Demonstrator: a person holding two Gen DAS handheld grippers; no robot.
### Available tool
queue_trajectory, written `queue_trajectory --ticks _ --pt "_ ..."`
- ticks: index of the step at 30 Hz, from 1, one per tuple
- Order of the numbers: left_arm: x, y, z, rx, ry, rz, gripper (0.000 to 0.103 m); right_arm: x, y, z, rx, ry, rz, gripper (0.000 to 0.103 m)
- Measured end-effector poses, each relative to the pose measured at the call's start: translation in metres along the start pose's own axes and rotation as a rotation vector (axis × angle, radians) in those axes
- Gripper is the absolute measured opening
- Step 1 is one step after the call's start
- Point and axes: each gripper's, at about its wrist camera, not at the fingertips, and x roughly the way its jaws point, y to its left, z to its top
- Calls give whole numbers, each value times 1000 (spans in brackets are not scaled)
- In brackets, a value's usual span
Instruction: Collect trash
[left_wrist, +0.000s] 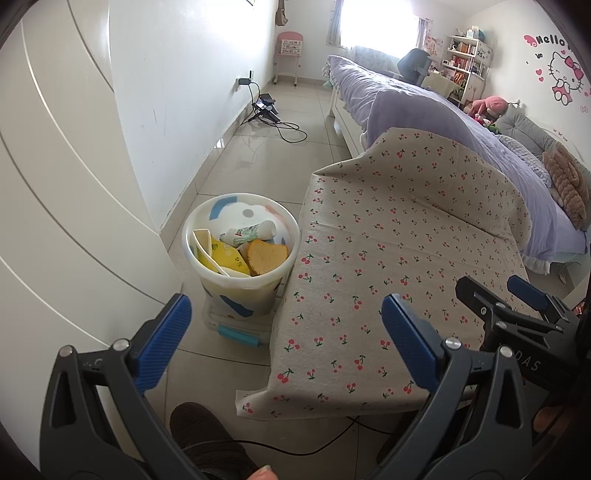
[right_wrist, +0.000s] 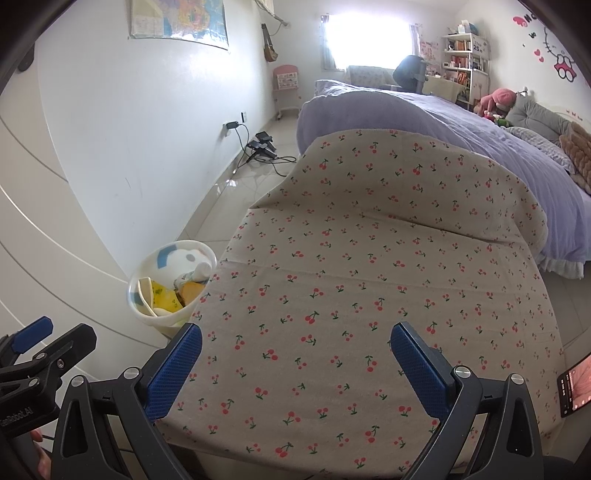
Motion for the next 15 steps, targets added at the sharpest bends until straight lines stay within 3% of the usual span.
queue_trajectory --ticks 15 --pt "2 -5 -1 1 5 -11 102 0 -2 0 6 -2 -3 103"
